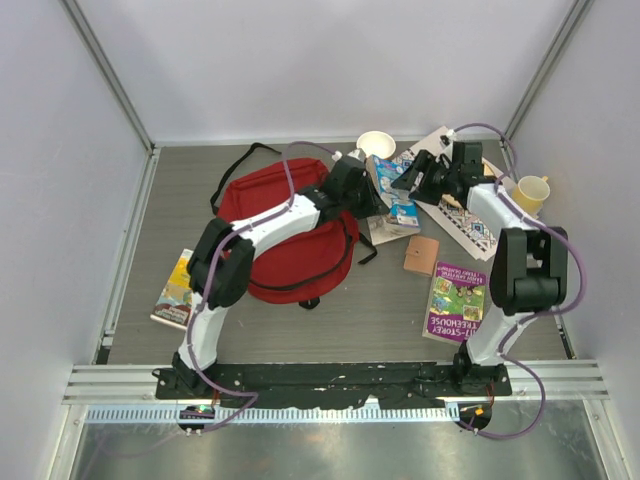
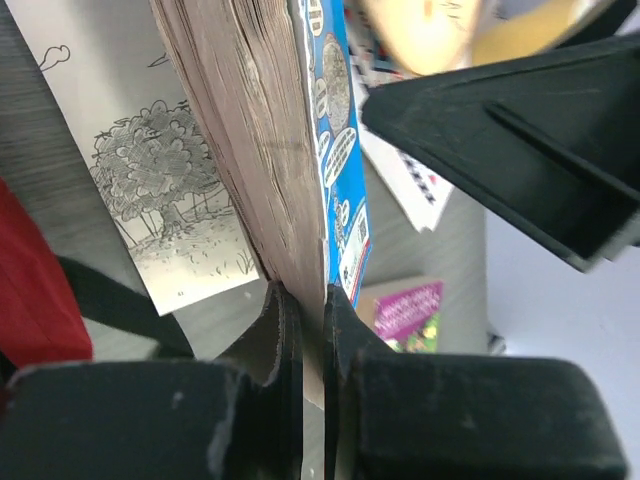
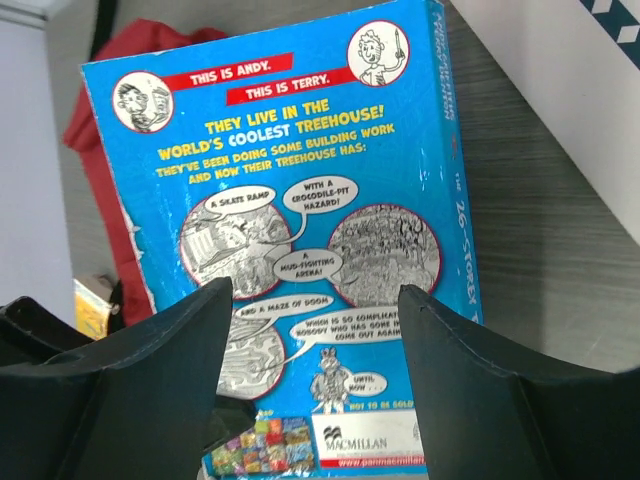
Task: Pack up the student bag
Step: Pick up the book from the center of the board.
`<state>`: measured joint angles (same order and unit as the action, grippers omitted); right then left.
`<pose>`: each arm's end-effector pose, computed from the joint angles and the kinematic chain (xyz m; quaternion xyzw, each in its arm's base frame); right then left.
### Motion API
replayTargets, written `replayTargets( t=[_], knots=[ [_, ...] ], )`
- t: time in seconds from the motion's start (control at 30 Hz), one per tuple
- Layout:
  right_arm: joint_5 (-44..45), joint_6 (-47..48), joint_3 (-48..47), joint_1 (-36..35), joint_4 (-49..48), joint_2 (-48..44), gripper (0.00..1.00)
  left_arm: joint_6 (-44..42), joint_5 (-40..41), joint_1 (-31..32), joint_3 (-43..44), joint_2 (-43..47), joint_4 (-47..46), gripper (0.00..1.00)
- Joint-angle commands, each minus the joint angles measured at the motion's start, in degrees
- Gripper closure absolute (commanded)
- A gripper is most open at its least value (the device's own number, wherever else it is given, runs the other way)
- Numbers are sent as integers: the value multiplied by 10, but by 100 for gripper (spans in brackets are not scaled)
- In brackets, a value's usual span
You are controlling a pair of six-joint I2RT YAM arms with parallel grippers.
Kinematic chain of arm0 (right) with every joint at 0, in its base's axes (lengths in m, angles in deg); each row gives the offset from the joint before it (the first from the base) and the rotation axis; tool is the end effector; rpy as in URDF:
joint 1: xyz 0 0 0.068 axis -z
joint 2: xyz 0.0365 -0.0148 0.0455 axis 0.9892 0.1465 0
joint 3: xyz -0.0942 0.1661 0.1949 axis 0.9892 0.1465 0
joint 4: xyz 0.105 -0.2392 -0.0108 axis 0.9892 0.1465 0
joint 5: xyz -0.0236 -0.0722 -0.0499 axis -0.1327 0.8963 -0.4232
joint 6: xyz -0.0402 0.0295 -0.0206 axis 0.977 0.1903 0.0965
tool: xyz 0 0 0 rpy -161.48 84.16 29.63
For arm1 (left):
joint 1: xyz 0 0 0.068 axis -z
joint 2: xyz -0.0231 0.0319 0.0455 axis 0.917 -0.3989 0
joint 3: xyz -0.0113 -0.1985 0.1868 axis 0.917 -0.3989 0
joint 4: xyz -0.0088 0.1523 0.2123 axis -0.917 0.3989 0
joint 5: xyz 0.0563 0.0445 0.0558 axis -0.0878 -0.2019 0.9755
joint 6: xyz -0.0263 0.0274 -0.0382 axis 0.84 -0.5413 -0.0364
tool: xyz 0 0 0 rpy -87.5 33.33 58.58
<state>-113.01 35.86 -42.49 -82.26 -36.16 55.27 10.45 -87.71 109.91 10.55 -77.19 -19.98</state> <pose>0.4004 0.0221 0.2349 0.1015 0.8829 0.3180 0.3302 0.3604 -0.3471 0.2350 -0.0559 0.8797 -0.3904 0.2658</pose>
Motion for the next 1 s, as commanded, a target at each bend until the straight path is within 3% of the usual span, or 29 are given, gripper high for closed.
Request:
replayTargets(
  t=[0.0, 0.27, 0.43, 0.63, 0.97],
  knots=[
    [21, -37, 33, -1, -21, -90, 27, -52, -50, 4, -18, 115, -105, 100],
    [35, -55, 105, -1, -33, -235, 22, -85, -63, 1, -95, 234, -119, 100],
    [-64, -64, 126, -1, -48, -277, 21, -88, -88, -2, -169, 297, -155, 100],
    [-192, -138, 198, 0, -181, -318, 21, -95, -113, -7, -249, 361, -214, 100],
    [-273, -229, 258, 0, -324, -336, 20, -66, -191, -18, -322, 393, -341, 100]
  ],
)
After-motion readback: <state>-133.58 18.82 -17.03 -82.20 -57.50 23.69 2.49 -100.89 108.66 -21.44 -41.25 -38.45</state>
